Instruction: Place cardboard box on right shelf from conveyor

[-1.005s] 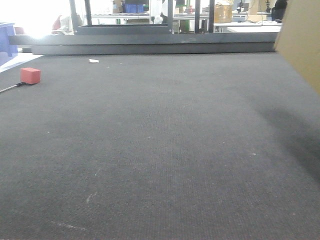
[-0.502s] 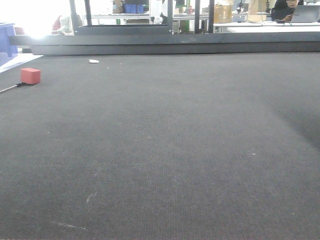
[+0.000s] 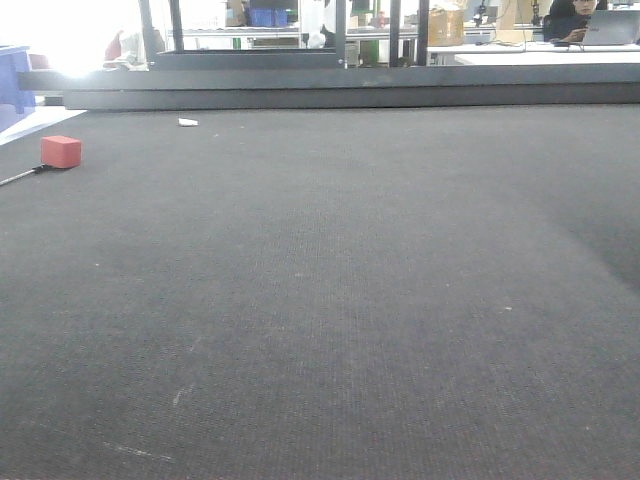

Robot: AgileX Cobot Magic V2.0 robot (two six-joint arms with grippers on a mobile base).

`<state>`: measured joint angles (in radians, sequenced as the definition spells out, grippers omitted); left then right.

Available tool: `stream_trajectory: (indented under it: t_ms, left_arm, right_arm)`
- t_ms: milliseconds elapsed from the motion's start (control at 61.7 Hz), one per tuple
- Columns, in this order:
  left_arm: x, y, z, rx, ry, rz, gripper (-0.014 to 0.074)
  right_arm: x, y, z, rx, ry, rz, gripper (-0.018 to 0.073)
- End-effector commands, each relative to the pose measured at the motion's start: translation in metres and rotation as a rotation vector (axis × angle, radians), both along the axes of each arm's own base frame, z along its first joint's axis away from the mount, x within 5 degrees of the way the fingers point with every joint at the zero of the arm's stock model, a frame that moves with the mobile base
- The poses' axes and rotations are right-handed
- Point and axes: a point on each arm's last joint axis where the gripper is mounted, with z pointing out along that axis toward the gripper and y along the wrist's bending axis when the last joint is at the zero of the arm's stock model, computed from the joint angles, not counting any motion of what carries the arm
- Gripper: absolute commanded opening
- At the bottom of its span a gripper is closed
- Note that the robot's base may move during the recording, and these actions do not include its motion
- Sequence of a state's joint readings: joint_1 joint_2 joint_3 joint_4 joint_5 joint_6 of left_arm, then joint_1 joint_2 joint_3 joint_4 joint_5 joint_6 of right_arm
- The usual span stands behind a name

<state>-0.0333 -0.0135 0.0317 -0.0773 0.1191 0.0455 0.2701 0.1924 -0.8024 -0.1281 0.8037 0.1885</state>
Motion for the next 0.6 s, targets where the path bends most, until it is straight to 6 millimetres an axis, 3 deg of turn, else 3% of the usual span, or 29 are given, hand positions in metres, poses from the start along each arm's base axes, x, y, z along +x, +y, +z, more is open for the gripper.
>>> stream_trajectory:
  t_ms: [0, 583]
  left_arm:
    - [-0.0005, 0.0007, 0.0052, -0.009, -0.089, 0.009, -0.0116]
    - [-0.0005, 0.0007, 0.0052, -0.009, -0.089, 0.009, -0.0116]
  right_arm:
    - [-0.0004, -0.0001, 0.0160, 0.002, -0.108, -0.004, 0.0215]
    - [-0.0004, -0.0001, 0.0160, 0.002, -0.108, -0.004, 0.0215]
